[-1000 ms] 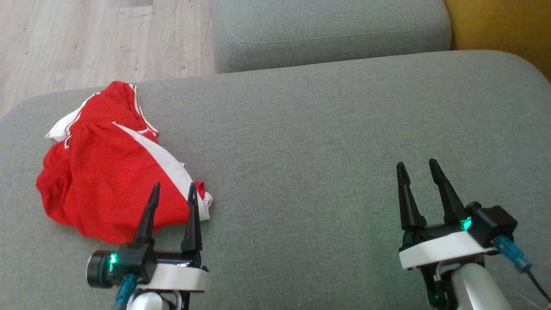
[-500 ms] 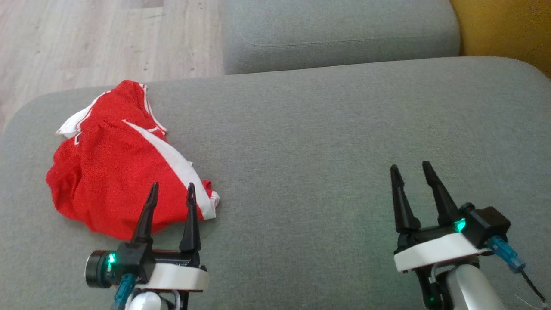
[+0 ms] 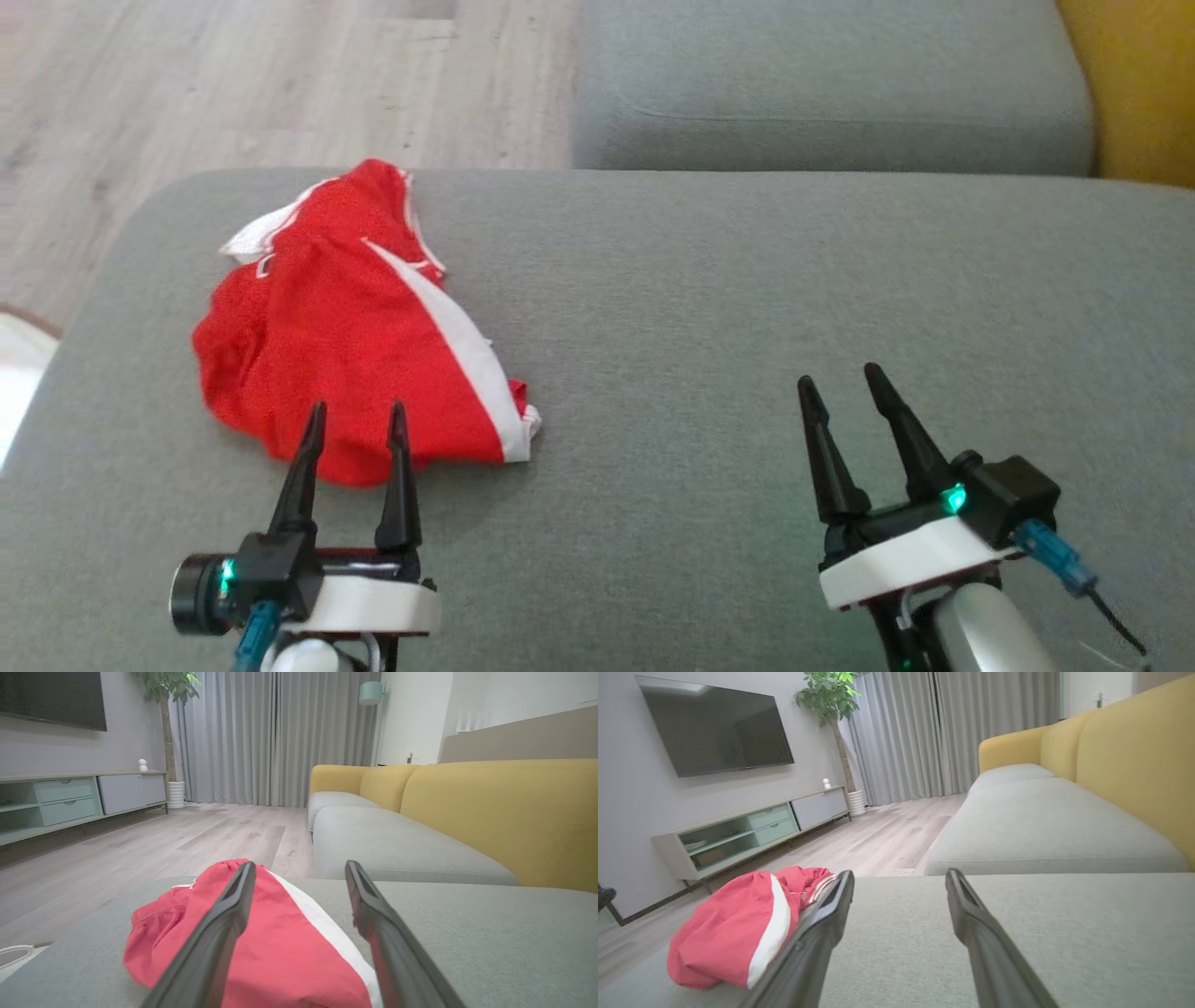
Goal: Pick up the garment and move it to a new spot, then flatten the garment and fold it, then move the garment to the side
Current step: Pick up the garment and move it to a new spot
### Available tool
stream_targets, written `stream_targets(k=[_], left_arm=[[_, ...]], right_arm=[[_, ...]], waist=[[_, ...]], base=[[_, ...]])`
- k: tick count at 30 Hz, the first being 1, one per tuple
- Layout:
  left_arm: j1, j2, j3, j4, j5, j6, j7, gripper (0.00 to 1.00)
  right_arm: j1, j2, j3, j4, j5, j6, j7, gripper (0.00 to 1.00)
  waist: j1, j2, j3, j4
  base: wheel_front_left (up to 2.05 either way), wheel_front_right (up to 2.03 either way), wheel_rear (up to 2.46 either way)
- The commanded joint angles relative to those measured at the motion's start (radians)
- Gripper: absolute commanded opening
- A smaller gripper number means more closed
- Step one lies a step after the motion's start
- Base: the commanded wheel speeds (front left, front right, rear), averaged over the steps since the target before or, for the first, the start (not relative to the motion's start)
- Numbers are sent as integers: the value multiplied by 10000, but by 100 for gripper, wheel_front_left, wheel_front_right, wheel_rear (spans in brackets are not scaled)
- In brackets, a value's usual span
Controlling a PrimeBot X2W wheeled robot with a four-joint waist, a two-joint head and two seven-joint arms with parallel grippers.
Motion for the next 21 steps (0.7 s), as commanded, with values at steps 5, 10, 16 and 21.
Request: stream_targets(k=[5,10,16,21], left_arm=[[-15,-14,560,-407,56,94,-95,100],[96,-14,728,-428,60,103,-95,100],[168,-14,809,-440,88,84,-95,100],[260,-14,935,-472,100,89,-95,100]], right_arm=[[-193,-58,617,-297,143,-7,-109,100],[-91,-58,971,-348,230,-7,-109,100],[30,-58,1243,-354,386,-7,-109,100],[58,-58,1422,-374,455,-7,-109,100]], waist=[[0,0,-209,722],[0,0,-294,1128],[0,0,-387,1541],[0,0,-430,1746]], base=[[0,0,0],[0,0,0],[0,0,0],[0,0,0]])
